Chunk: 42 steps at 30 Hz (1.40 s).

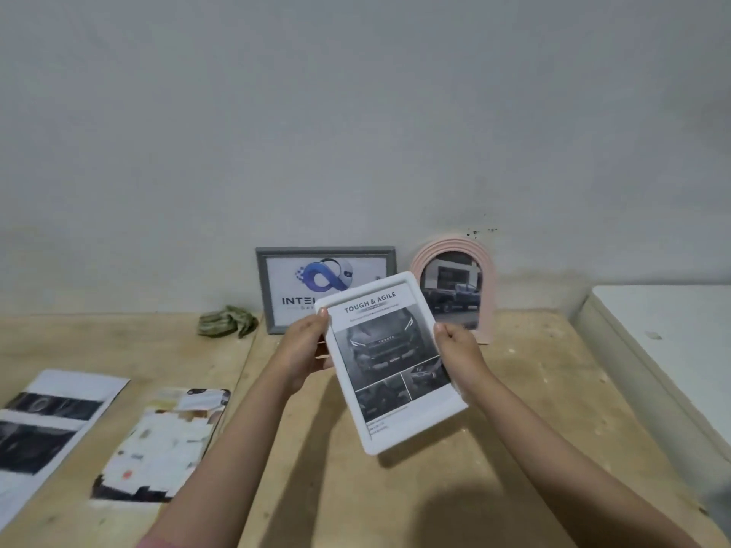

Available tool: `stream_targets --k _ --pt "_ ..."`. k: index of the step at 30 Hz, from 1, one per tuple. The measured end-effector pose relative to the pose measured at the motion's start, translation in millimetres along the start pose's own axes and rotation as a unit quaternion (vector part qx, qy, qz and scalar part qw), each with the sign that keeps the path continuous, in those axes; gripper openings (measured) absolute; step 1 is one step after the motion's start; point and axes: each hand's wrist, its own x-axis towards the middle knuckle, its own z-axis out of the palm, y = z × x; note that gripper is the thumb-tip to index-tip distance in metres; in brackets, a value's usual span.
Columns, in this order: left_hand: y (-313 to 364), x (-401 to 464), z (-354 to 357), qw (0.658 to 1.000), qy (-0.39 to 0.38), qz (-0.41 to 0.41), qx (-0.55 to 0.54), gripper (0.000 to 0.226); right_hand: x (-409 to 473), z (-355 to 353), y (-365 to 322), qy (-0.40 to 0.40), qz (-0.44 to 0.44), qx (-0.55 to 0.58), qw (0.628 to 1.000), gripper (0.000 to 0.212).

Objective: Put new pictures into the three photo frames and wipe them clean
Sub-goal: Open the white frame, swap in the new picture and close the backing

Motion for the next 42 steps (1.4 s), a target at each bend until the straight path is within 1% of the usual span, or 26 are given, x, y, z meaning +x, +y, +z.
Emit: stream_targets --k 1,4,6,8,10,12,15,17,19,20,21,23,25,26,27,28,29,30,31,32,33,34,36,38,40,42 --pt "-4.3 -7.9 -13.3 1.000 0.019 0.000 -0.012 0.034 -8.1 10.8 -3.6 -0.023 0.009 0.000 1.000 0.030" --pt "-16.0 -20.5 -44.2 0.996 0.073 -0.012 -0.048 0.035 -29.1 28.7 -9.0 -0.108 0.037 0.050 0.992 0.027" --pt "-25.1 -27.8 -64.0 0.993 0.093 -0.025 -0.074 0.038 -42.9 37.8 -10.6 -0.153 0.019 0.028 0.988 0.029" --pt "-32.7 -36.3 -78.4 0.988 0.111 -0.036 -0.104 0.042 -57.3 45.7 -14.9 -0.177 -0.013 -0.016 0.984 0.035" --pt "-37.2 -44.8 -88.3 0.983 0.133 -0.050 -0.117 0.043 -68.5 54.7 -20.3 -0.176 -0.063 -0.057 0.981 0.038" --pt "-38.2 -46.8 -89.6 0.982 0.141 -0.077 -0.102 0.044 -71.6 56.7 -21.9 -0.158 -0.112 -0.079 0.978 0.036" --pt "-39.8 -52.7 -96.9 0.976 0.132 -0.130 -0.110 0.051 -79.3 58.3 -20.3 -0.125 -0.199 -0.121 0.964 0.024" --pt "-39.2 -56.4 -100.5 0.973 0.109 -0.154 -0.135 0.060 -85.0 55.6 -12.5 -0.086 -0.295 -0.211 0.928 0.024" --pt "-35.8 -58.9 -98.8 0.973 0.061 -0.171 -0.144 0.063 -91.2 52.1 -0.4 -0.047 -0.393 -0.314 0.863 0.031" --pt "-33.8 -60.3 -96.2 0.973 0.038 -0.180 -0.141 0.060 -93.8 50.7 6.8 -0.030 -0.441 -0.346 0.827 0.031" --pt "-31.4 -61.6 -93.4 0.973 0.025 -0.187 -0.134 0.053 -95.7 50.3 12.8 -0.012 -0.485 -0.367 0.794 0.030" --pt "-32.8 -61.4 -85.5 0.973 0.024 -0.197 -0.115 0.028 -100.2 46.6 25.1 0.018 -0.554 -0.387 0.737 0.030" --pt "-39.4 -59.0 -77.6 0.973 0.039 -0.205 -0.097 0.006 -100.0 39.6 37.3 0.021 -0.585 -0.392 0.710 0.030" --pt "-44.4 -58.0 -74.4 0.974 0.045 -0.205 -0.085 0.006 -99.9 35.8 44.4 0.013 -0.575 -0.403 0.712 0.031" --pt "-49.9 -57.2 -71.9 0.975 0.050 -0.202 -0.078 0.011 -100.2 32.4 51.7 -0.004 -0.539 -0.417 0.732 0.036" --pt "-54.8 -57.1 -68.8 0.977 0.048 -0.194 -0.076 0.015 -103.4 28.8 56.0 -0.017 -0.476 -0.423 0.771 0.043" --pt "-59.9 -57.1 -66.6 0.978 0.042 -0.188 -0.080 0.017 -105.8 25.5 59.8 -0.020 -0.393 -0.408 0.824 0.052" --pt "-66.1 -56.5 -64.3 0.979 0.030 -0.184 -0.083 0.018 -108.5 21.4 62.9 -0.013 -0.294 -0.370 0.881 0.059" --pt "-72.6 -55.4 -63.8 0.980 0.021 -0.180 -0.084 0.018 -110.8 19.8 63.7 0.003 -0.197 -0.312 0.930 0.064" --pt "-79.3 -54.5 -62.5 0.979 0.014 -0.181 -0.088 0.017 -110.2 17.6 66.3 0.030 -0.109 -0.248 0.962 0.063" --pt "-86.1 -53.7 -59.9 0.978 0.010 -0.188 -0.095 0.016 -107.4 14.7 68.3 0.056 -0.028 -0.182 0.981 0.059" --pt "-92.6 -53.9 -57.6 0.974 0.007 -0.198 -0.115 0.016 -103.0 13.1 71.5 0.078 0.046 -0.124 0.988 0.050" --pt "-104.3 -56.6 -46.7 0.958 -0.007 -0.221 -0.182 0.016 -97.4 10.3 80.5 0.099 0.156 -0.023 0.983 0.031" --pt "-110.3 -64.6 -32.6 0.940 -0.009 -0.241 -0.242 0.018 -95.4 8.1 91.2 0.122 0.192 0.029 0.973 0.029" --pt "-117.9 -67.8 -18.7 0.928 0.005 -0.253 -0.272 0.022 -96.3 6.3 98.6 0.153 0.204 0.031 0.967 0.029" --pt "-130.0 -67.4 -2.5 0.940 0.026 -0.250 -0.230 0.023 -93.2 2.6 112.9 0.178 0.201 0.020 0.963 0.029"
